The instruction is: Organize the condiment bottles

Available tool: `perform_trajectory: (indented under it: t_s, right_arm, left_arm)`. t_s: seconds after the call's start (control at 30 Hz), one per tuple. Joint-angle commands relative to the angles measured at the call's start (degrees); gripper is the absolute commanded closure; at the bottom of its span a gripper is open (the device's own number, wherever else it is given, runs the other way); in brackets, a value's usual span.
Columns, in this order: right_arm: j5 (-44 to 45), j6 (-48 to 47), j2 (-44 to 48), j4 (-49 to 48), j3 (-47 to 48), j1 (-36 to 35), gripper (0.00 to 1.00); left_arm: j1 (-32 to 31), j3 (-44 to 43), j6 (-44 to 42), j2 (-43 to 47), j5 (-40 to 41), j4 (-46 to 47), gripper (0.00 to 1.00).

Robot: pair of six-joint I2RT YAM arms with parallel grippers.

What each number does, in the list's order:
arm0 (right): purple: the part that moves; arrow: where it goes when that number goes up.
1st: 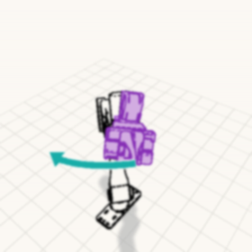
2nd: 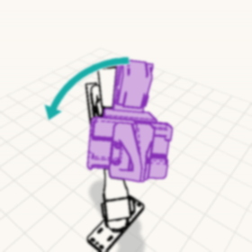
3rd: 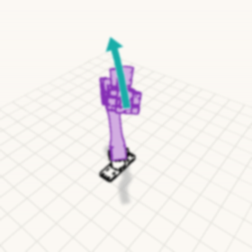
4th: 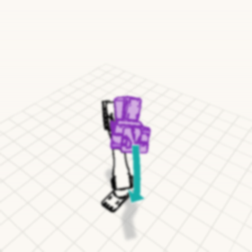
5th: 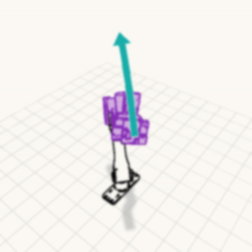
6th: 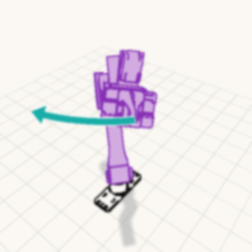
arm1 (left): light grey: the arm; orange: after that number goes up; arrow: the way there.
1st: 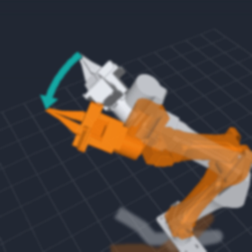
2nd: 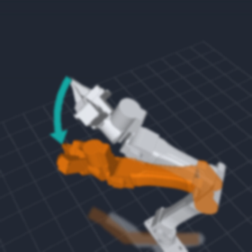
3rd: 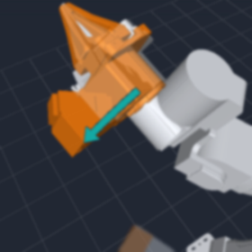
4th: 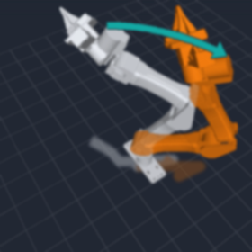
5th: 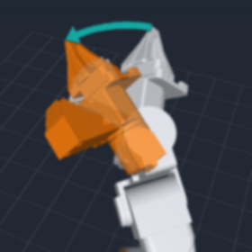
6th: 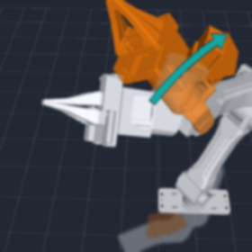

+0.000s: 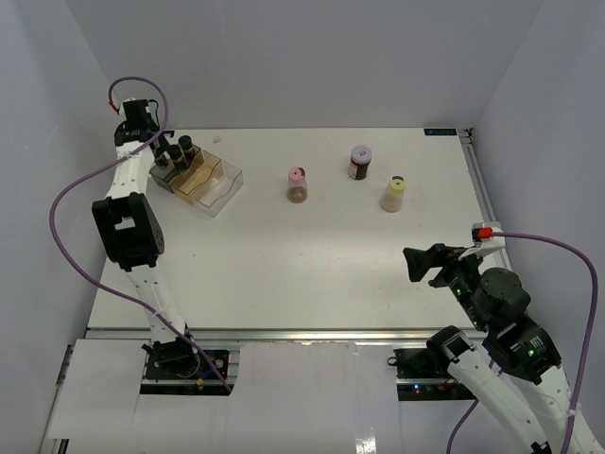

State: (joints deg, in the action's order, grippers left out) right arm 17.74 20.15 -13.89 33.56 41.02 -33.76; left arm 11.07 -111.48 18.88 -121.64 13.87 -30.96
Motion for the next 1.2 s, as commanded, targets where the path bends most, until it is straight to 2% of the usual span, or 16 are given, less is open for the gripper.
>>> perform_trajectory:
  t_s: [0.0,0.47,0.57,0.67,0.73,0.77,1.17]
  right_arm:
    - [2.35,-1.93,0.94,-3.4,-0.41,0.01,0.1]
    - [2.9,-2.26,0.9,-3.5,-0.74,0.01,0.1]
    - [2.86,-2.22,0.53,-3.19,-0.62,0.01,0.1]
    - [2.86,-2.22,0.66,-3.08,-0.57,0.01,0.1]
    - [2.98,-2.22,0.85,-3.14,-0.51,0.01,0.1]
    - [3.0,-2.22,0.95,-3.12,-0.53,0.01,0.1]
    - [3.12,-2.6,1.23,-3.04,-0.76,0.01,0.1]
  left_arm:
    - [0.25,0.02,-0.72,-0.09,-0.67,2.13,0.92]
    - [0.25,0.58,0.78,-3.86,-0.88,1.97,0.78]
    - [0.27,0.16,0.86,-4.46,-0.4,1.46,0.7]
    - [0.19,-0.1,0.82,-4.61,-0.32,1.36,0.56]
    - [0.26,-0.29,0.88,-4.8,-0.25,1.04,0.42]
    - [0.27,-0.44,0.89,-4.89,-0.28,0.86,0.39]
    - [0.18,-3.72,2.42,-2.75,-0.89,-4.11,0.27]
